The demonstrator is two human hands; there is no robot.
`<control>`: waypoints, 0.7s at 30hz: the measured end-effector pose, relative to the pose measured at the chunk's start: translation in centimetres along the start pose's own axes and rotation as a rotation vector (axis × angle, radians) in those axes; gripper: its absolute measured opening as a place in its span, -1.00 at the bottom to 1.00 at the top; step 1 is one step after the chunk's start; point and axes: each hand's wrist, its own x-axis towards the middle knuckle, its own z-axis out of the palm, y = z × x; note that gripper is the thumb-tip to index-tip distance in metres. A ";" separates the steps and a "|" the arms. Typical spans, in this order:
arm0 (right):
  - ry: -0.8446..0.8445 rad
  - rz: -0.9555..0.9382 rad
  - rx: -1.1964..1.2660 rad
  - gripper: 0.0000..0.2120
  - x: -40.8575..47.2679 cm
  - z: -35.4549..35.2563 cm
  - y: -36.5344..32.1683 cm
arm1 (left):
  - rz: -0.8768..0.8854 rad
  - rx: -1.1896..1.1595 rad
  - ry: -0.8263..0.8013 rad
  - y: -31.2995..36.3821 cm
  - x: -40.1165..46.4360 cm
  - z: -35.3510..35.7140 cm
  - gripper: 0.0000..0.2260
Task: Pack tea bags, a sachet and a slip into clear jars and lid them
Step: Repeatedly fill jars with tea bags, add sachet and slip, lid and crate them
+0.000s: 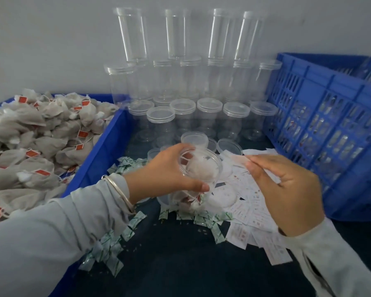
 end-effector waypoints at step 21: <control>-0.415 -0.147 -0.032 -0.67 6.0 -4.5 -0.5 | 0.240 -0.162 0.212 8.5 1.4 2.3 -0.36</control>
